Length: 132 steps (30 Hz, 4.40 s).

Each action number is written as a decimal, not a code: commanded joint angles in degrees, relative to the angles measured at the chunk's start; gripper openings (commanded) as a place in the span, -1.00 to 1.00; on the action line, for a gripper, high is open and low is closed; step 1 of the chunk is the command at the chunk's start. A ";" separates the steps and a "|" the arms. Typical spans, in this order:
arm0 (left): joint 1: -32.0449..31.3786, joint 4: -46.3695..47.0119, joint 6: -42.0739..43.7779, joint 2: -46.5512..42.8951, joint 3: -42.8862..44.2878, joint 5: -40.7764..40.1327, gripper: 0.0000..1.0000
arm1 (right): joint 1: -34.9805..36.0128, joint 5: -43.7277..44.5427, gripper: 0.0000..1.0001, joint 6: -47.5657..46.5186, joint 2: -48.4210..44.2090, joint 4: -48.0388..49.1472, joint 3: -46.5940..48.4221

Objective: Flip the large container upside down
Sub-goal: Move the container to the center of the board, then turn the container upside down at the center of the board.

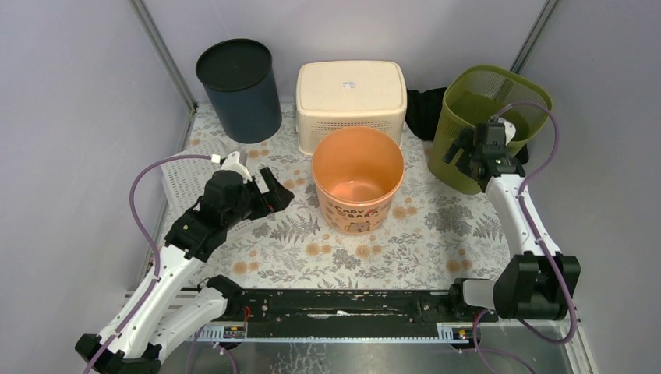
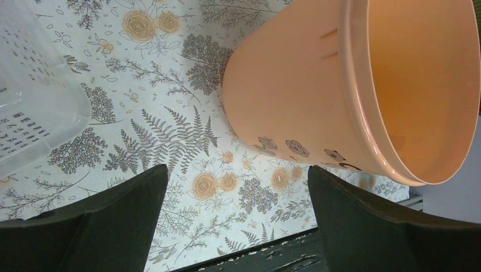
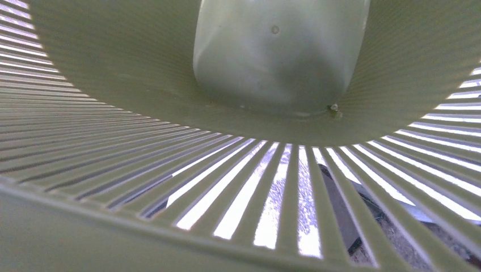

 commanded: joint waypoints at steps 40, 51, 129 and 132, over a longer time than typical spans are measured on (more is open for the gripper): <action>-0.22 7.66 0.79 -1.45 -7.28 -1.79 1.00 | -1.24 -30.37 0.99 -2.31 -6.18 -4.03 11.26; -0.21 11.19 0.45 -1.62 -8.44 -0.32 1.00 | 1.16 -41.81 0.99 -0.08 -8.48 -2.18 11.15; -0.24 0.30 -1.76 -10.89 -6.65 -5.94 1.00 | 45.24 -18.56 0.99 3.57 19.17 -14.42 42.52; -0.22 0.21 -2.00 -11.36 -6.86 -5.96 1.00 | 48.91 -12.50 0.99 2.62 22.52 -18.67 47.32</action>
